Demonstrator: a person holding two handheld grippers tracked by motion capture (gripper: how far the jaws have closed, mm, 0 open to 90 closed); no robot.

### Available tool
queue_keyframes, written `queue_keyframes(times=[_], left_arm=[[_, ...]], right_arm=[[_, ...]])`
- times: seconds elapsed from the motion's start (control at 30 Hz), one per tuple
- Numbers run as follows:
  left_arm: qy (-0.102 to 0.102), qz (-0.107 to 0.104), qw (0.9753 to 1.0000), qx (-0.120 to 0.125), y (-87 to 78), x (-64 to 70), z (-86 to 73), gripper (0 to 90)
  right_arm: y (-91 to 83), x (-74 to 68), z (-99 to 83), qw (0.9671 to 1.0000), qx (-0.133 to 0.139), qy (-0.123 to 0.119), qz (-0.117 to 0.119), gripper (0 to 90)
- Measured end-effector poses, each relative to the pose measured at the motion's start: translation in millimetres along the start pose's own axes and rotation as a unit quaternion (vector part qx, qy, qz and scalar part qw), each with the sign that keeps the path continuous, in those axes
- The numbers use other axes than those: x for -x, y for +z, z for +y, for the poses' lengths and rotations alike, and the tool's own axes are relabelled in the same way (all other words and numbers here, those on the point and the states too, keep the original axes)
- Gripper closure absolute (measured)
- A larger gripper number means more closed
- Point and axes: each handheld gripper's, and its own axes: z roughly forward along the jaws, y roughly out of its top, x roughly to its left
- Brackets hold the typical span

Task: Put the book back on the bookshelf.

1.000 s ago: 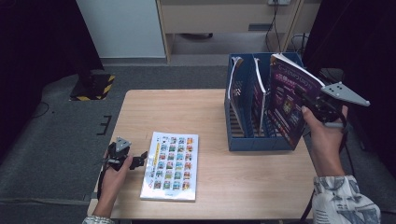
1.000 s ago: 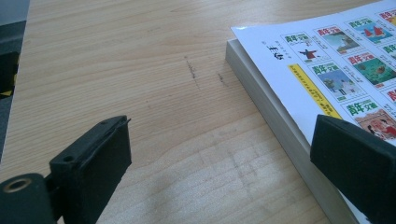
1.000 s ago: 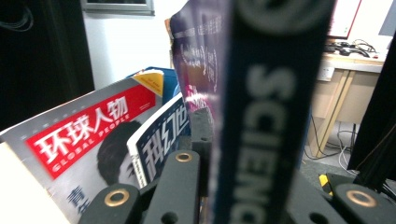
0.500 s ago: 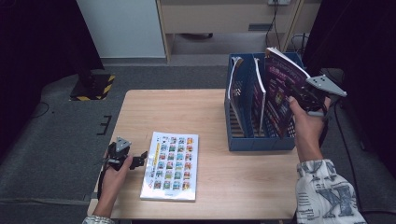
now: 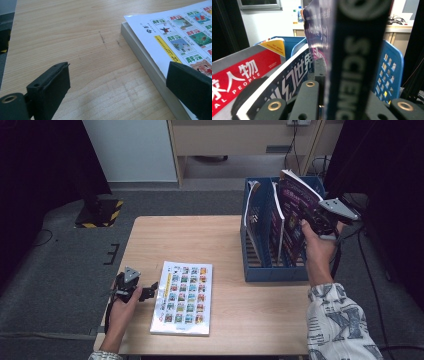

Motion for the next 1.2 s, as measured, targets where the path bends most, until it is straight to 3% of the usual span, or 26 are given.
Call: queue_keyframes(times=[0.43,1.2], left_arm=[[-0.001,-0.002,1.0,0.0,1.0,0.0,-0.4,4.9],[-0.003,-0.001,1.0,0.0,1.2,-0.7,-0.9,4.9]], right_arm=[[18.4,-3.9,-10.2,1.0,-0.003,0.0,-0.006,84.2],[28.7,-0.5,-24.2,1.0,0.0,-0.001,-0.01,84.2]])
